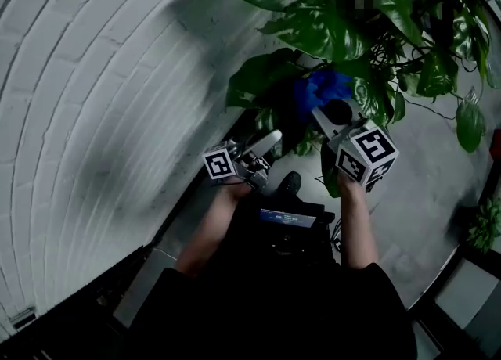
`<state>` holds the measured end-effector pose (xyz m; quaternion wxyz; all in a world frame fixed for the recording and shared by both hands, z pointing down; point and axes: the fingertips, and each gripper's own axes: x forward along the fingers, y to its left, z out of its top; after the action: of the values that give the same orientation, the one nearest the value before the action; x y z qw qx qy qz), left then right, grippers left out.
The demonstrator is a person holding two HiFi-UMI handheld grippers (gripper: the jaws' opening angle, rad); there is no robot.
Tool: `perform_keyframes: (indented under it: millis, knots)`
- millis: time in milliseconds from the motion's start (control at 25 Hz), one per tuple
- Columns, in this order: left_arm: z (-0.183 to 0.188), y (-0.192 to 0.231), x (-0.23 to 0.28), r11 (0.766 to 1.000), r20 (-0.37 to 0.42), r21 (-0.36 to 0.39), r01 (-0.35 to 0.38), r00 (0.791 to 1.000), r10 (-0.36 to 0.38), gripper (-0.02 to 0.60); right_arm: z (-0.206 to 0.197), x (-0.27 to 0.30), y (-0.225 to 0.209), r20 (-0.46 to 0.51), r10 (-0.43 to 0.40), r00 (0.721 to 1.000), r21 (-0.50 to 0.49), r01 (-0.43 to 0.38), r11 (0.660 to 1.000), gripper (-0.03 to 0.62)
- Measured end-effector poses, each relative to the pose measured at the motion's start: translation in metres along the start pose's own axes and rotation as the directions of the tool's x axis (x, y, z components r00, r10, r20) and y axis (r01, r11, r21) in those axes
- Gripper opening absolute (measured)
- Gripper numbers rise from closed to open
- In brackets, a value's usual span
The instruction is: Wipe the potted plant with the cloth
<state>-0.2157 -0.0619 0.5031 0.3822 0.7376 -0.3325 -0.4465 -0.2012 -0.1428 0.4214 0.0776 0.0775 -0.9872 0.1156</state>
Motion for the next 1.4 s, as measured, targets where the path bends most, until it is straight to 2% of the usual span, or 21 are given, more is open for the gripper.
perform_keyframes:
  millis: [160, 280, 520, 840, 1120, 1400]
  knots:
    - [0.006, -0.004, -0.004, 0.998, -0.02, -0.042, 0.049, 0.999, -0.05, 0.215, -0.022, 0.038, -0.007, -0.108, -0.036, 0.993, -0.043, 0.032, 0.999, 0.109]
    - [0.01, -0.006, -0.005, 0.994, -0.02, -0.071, 0.079, 0.997, -0.08, 0.202, -0.047, 0.048, -0.01, -0.188, -0.058, 0.98, -0.025, 0.054, 0.998, 0.108]
    - [0.009, -0.007, -0.009, 0.99, -0.038, -0.1, 0.099, 0.994, -0.103, 0.199, -0.073, 0.037, -0.003, -0.253, -0.079, 0.964, 0.004, 0.082, 0.997, 0.108]
    - [0.013, -0.012, -0.012, 0.992, -0.05, -0.074, 0.1, 0.993, -0.104, 0.199, -0.122, 0.014, 0.007, -0.328, -0.094, 0.94, 0.051, 0.117, 0.992, 0.108]
    - [0.015, -0.013, -0.012, 0.995, -0.064, -0.041, 0.088, 0.994, -0.09, 0.199, -0.168, 0.004, 0.026, -0.391, -0.053, 0.919, 0.084, 0.093, 0.992, 0.108]
    - [0.019, -0.009, -0.018, 0.997, -0.06, -0.031, 0.07, 0.996, -0.072, 0.201, -0.188, -0.021, 0.052, -0.421, 0.007, 0.907, 0.133, 0.054, 0.99, 0.107]
